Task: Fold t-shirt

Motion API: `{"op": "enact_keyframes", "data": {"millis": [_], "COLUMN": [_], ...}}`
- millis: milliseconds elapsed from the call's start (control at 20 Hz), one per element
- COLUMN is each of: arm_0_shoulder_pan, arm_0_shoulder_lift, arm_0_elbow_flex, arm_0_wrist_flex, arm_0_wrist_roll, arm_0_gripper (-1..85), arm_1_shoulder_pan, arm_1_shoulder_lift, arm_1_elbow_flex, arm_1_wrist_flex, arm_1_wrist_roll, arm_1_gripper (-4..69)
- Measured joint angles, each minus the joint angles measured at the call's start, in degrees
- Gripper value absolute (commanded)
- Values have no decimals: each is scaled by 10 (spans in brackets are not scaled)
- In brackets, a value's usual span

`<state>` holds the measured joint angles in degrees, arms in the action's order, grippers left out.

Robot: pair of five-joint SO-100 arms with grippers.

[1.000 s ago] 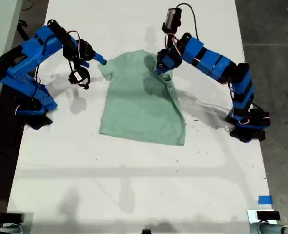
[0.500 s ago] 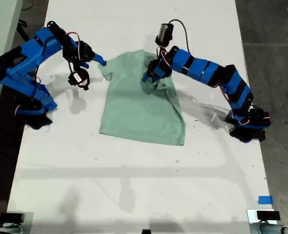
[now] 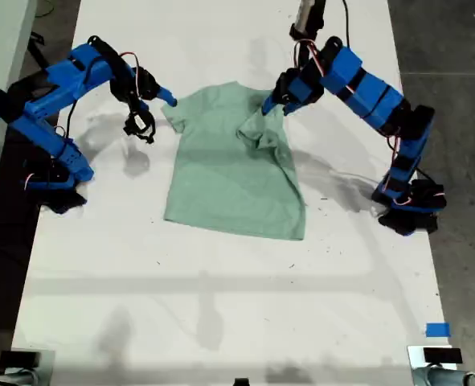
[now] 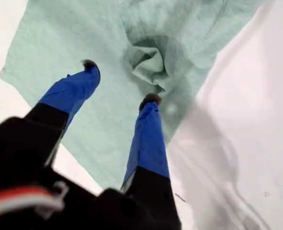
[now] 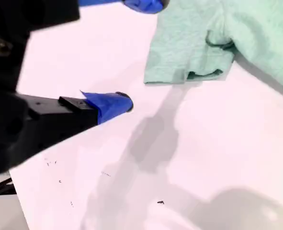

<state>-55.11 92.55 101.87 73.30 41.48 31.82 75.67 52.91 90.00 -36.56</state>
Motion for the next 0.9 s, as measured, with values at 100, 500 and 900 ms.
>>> {"op": "enact_keyframes", "data": {"millis": [100, 500, 900], "arm_0_shoulder_pan": [-21, -39, -41], "arm_0_shoulder_lift": [-62, -291, -435], "arm_0_elbow_flex": [-25, -214, -408], "arm_0_wrist_flex": [-17, -12, 95], "arm_0_wrist_roll": [7, 19, 6], "arm_0_gripper": [334, 281, 27], "arm_1_shoulder_pan": [-16, -60, -61], "arm_1_shoulder_lift": [34, 108, 184], "arm_1_elbow_flex": [39, 117, 208], "arm_1_wrist_flex": [1, 1, -1], "arm_1_wrist_roll": [4, 28, 44], "arm_1_gripper": [197, 159, 148]}}
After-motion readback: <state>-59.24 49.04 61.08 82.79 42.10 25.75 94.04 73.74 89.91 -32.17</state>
